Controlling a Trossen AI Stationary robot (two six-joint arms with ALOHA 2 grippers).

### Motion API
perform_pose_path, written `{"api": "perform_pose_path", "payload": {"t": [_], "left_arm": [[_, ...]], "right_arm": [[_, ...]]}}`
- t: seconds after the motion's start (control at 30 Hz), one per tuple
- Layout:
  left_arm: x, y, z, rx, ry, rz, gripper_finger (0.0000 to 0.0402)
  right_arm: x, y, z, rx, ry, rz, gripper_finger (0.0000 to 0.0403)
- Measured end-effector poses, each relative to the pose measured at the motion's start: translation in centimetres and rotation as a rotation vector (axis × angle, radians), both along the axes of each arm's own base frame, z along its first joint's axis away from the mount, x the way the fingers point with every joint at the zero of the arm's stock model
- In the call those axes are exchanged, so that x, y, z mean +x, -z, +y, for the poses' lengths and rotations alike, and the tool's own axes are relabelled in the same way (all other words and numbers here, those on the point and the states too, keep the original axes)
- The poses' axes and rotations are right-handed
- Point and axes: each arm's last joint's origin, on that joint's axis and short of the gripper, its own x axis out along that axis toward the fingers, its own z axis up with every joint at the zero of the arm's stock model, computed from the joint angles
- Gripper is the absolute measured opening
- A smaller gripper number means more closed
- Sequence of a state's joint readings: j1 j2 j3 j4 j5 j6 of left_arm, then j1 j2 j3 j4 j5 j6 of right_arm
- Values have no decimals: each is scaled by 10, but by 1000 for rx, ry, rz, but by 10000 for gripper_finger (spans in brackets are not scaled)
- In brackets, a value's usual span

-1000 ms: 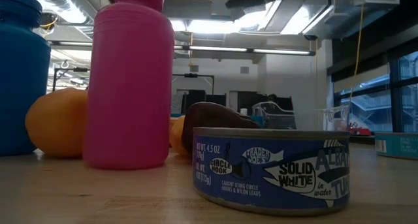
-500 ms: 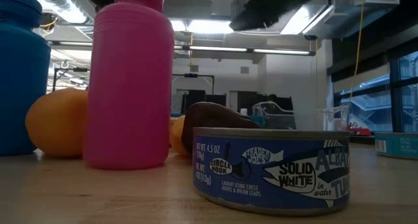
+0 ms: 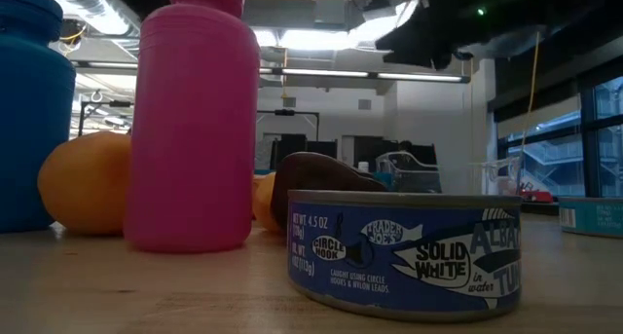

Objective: Pick & Place Food Item
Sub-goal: Put the right orange into the left transparent bin

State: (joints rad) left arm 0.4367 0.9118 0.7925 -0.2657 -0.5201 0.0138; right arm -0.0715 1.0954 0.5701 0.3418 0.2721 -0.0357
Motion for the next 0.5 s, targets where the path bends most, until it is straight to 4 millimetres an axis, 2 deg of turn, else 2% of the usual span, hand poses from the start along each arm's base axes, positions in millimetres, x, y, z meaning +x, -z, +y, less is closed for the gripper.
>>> {"api": "perform_pose_path", "payload": {"t": [0.23, 0.43, 0.5], "left_arm": [[5, 13, 30, -99, 17, -21, 223], [13, 20, 53, -140, 49, -83, 223], [17, 17, 59, -150, 54, -83, 223]], "right_arm": [[-16, 26, 1, 84, 13, -114, 334], [-23, 37, 2, 127, 13, -170, 334], [-24, 38, 2, 141, 3, -185, 334]]}}
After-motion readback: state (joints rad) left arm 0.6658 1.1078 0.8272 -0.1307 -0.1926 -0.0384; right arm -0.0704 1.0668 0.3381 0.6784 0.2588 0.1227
